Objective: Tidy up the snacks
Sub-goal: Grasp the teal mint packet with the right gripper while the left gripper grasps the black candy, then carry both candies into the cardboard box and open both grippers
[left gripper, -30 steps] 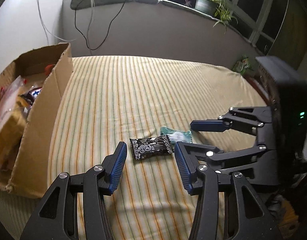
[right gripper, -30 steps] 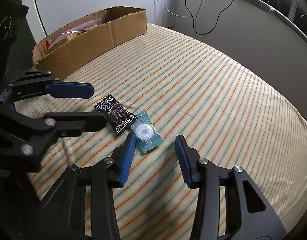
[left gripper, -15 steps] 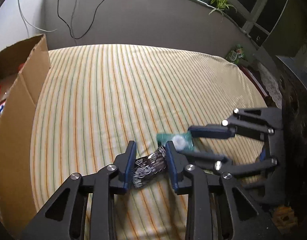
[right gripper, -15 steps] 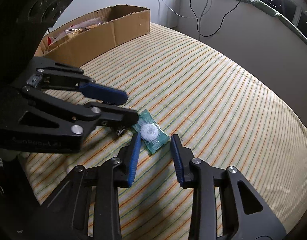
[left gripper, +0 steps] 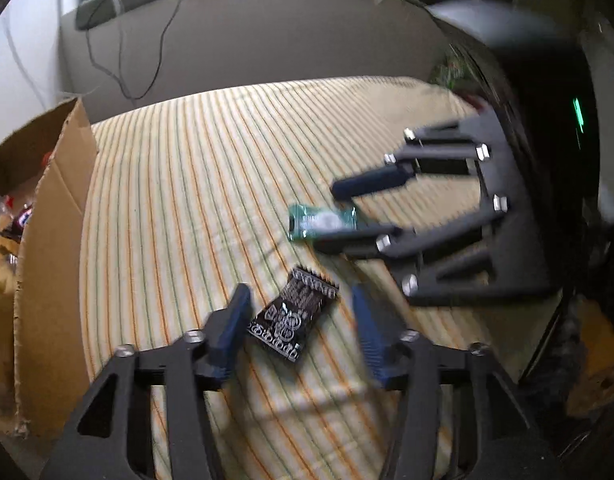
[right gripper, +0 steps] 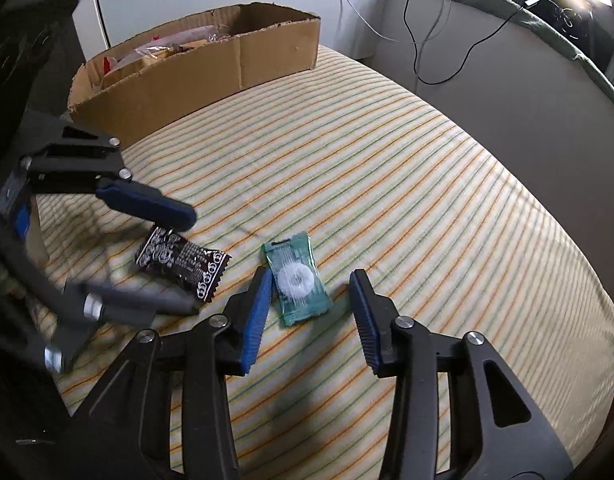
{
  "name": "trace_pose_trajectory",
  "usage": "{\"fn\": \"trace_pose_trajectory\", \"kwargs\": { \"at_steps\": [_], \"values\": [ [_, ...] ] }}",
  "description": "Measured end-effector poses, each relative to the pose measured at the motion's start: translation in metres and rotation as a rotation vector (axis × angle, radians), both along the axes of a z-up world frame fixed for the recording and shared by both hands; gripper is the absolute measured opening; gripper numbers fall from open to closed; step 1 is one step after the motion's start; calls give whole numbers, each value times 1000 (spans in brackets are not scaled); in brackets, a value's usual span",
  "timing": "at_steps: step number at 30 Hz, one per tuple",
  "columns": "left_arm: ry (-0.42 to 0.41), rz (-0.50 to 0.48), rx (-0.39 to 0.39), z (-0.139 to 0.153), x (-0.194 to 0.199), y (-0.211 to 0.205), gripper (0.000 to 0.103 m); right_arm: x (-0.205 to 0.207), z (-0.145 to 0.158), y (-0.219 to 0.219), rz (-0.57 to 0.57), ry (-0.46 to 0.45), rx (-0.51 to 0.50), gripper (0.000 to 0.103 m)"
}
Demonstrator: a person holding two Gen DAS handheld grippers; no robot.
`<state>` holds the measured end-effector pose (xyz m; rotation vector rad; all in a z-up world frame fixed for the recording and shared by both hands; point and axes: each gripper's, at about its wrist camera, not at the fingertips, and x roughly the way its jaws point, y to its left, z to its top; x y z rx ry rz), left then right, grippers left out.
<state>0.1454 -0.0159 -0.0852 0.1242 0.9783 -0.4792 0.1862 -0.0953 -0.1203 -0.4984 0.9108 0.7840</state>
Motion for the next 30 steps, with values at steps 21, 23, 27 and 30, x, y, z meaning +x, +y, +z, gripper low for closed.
{"fn": "trace_pose_trajectory", "kwargs": {
  "at_steps": [21, 23, 27, 30],
  "values": [
    [-59, 91, -3, 4, -10, 7, 26, -6, 2, 1, -66, 14, 30, 23],
    [-73, 101, -13, 9, -15, 11, 26, -8, 4, 0, -72, 11, 34, 23],
    [-107, 120, -41, 22, -21, 18, 26, -11, 10, -2, -85, 5, 49, 23],
    [-135, 135, -57, 32, -27, 27, 26, -12, 17, -1, -95, -1, 62, 23]
  ]
}}
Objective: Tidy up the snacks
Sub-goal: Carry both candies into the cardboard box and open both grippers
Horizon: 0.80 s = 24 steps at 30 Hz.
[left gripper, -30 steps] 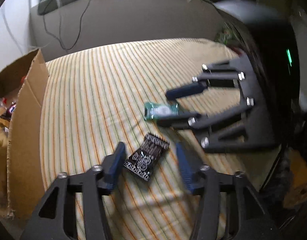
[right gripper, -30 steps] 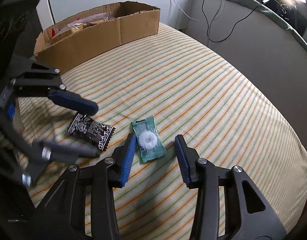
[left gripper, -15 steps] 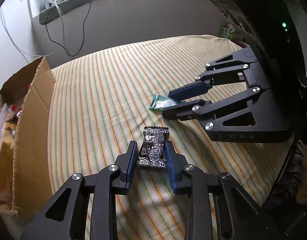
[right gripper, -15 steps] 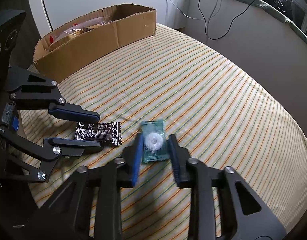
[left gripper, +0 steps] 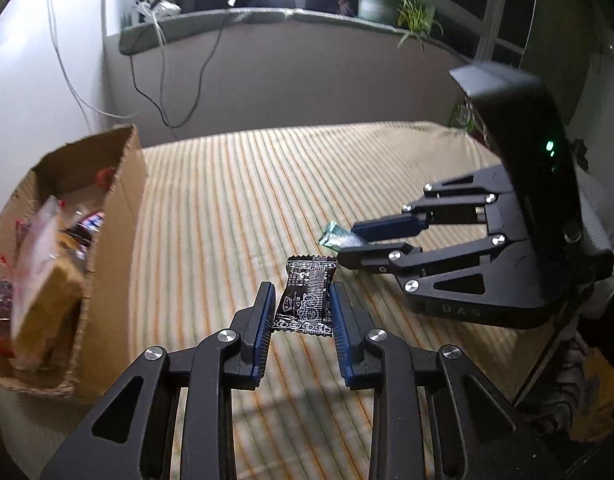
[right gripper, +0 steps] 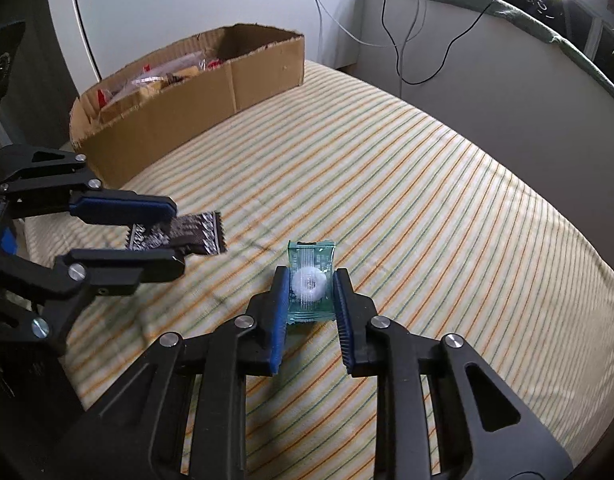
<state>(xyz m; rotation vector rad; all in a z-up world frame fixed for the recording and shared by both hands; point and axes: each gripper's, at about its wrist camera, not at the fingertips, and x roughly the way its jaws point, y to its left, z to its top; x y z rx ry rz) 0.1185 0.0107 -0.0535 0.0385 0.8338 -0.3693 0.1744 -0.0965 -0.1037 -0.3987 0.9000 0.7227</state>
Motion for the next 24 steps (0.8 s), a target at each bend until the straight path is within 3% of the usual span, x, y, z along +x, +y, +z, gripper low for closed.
{"fn": "trace_pose_trajectory", "kwargs": {
  "at_steps": [9, 24],
  "values": [
    [-73, 76, -37, 22, 2, 38, 26, 2, 37, 25, 10, -55, 35, 23],
    [-167, 236, -51, 50, 3, 121, 26, 18, 80, 120, 90, -113, 106, 23]
  ]
}}
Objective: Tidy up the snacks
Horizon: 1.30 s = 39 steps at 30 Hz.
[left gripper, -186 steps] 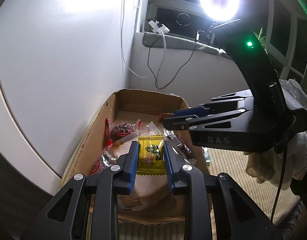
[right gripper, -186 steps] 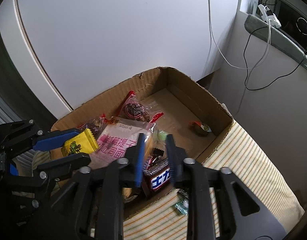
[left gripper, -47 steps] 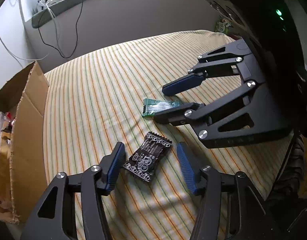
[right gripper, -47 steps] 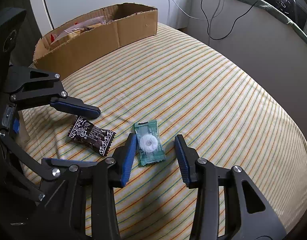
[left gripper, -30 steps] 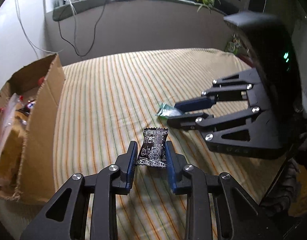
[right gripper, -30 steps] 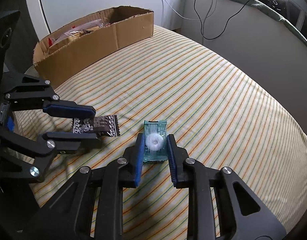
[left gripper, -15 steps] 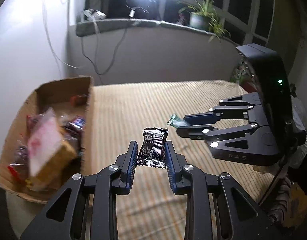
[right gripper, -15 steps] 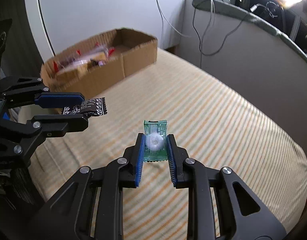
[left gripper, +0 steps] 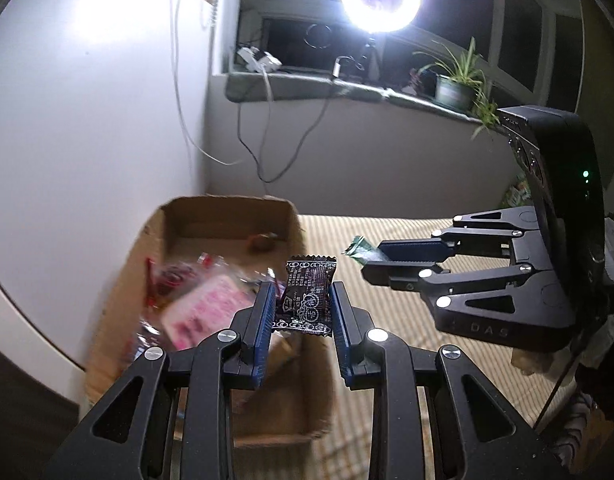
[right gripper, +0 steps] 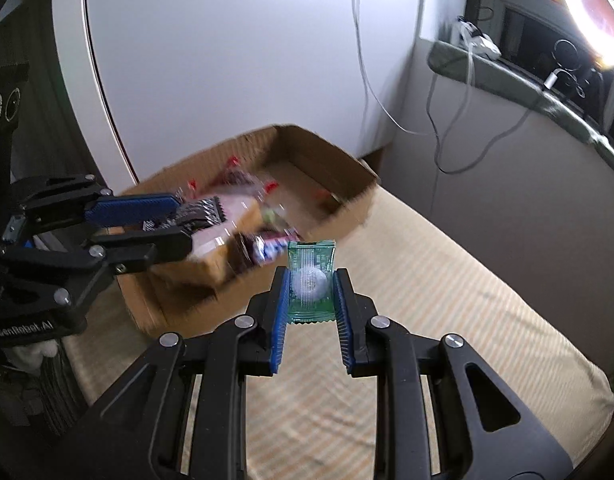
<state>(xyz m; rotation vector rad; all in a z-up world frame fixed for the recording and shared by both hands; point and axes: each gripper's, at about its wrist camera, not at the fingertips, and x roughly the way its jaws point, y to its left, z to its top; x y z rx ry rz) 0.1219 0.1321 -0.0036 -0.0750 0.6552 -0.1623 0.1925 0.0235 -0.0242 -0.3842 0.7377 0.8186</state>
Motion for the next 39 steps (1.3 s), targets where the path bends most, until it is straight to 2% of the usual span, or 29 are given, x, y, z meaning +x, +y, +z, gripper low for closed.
{"fn": "trace_pose_trajectory", "kwargs": {
  "at_steps": [13, 23, 32, 34, 36, 38, 39],
  "values": [
    [-2, 85, -6, -6, 19, 39, 26, 21, -4, 68, 45, 18, 9, 23],
    [-1, 119, -1, -10, 21, 51, 26, 33, -12, 80, 48, 52, 18, 23],
    [-1, 134, 1, -9, 20, 53, 27, 33, -13, 79, 41, 44, 16, 26],
    [-1, 137, 2, -8, 19, 53, 30, 33, -12, 77, 34, 40, 19, 29],
    [-4, 140, 2, -7, 17, 53, 35, 32, -11, 75, 24, 30, 20, 51],
    [-6, 145, 8, -7, 15, 53, 47, 30, -9, 72, 17, 13, 24, 59],
    [-7, 149, 10, -7, 15, 53, 51, 29, -8, 70, 14, 9, 27, 60]
  ]
}}
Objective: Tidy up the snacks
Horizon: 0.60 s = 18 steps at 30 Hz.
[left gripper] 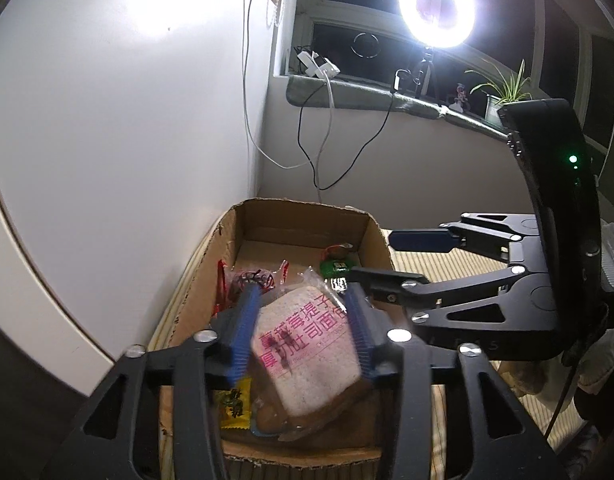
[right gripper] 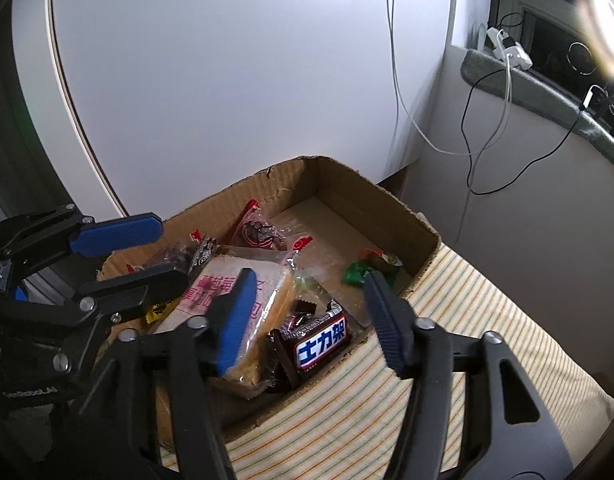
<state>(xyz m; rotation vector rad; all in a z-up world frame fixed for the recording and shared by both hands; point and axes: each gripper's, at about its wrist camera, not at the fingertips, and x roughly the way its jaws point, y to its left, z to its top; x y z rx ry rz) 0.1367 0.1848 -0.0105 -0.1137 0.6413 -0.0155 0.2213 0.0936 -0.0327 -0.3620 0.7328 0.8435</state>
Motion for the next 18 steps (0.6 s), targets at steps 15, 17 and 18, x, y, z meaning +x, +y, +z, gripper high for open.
{"fn": "trace_pose_trajectory", "kwargs": {
  "at_steps": [15, 17, 18],
  "values": [
    [-20, 85, 8, 11, -19, 0, 77, -19, 14, -32, -97, -41, 40, 88],
    [-27, 92, 15, 13, -24, -1, 77, -24, 17, -38, -114, -53, 44, 88],
    [-29, 94, 17, 14, -25, -2, 77, -26, 19, -41, -122, -57, 49, 88]
  ]
}}
